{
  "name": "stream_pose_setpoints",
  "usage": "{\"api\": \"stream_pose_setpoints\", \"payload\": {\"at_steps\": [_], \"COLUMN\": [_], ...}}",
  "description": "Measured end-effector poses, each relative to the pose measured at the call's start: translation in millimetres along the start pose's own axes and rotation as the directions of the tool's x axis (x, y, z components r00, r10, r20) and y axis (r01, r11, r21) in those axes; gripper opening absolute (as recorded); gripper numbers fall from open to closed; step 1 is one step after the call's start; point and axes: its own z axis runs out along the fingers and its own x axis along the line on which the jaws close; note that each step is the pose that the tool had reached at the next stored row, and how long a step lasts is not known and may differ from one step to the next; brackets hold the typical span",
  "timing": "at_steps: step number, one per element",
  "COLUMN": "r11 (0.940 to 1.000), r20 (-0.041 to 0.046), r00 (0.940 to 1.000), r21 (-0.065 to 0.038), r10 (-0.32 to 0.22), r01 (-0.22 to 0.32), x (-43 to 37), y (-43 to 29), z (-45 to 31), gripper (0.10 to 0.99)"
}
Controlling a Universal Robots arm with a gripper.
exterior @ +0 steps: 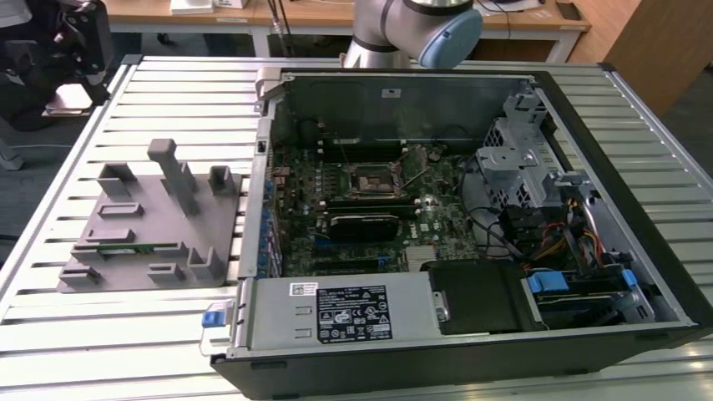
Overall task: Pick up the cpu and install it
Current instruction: 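Pick up the cpu and move it towards the insertion slot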
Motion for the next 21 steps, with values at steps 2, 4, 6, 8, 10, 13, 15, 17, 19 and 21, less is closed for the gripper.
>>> {"api": "stream_pose_setpoints", "payload": {"at_steps": [2,4,6,8,10,13,15,17,19,21], "r11": [1.0000,1.0000,1.0000,1.0000,1.0000,1.0000,1.0000,1.0000,1.0000,1.0000], "r20": [0.0000,0.0000,0.0000,-0.0001,0.0001,0.0000,-0.0001,0.0000,-0.0001,0.0001], "r00": [1.0000,1.0000,1.0000,1.0000,1.0000,1.0000,1.0000,1.0000,1.0000,1.0000], "r21": [0.000,0.000,0.000,0.000,0.000,0.000,0.000,0.000,0.000,0.000], "r10": [0.000,0.000,0.000,0.000,0.000,0.000,0.000,0.000,0.000,0.000], "r01": [0.000,0.000,0.000,0.000,0.000,0.000,0.000,0.000,0.000,0.000], "x": [-2.5,-5.1,-8.1,-11.5,-15.6,-22.1,-27.0,-32.3,-37.0,-41.4], "y": [0.0,0.1,0.1,0.1,0.1,0.2,0.3,0.3,0.3,0.4], "z": [0.0,0.0,0.0,0.0,0.1,0.1,0.1,0.1,0.1,0.2], "gripper": [0.541,0.541,0.541,0.541,0.541,0.541,0.541,0.541,0.541,0.541]}}
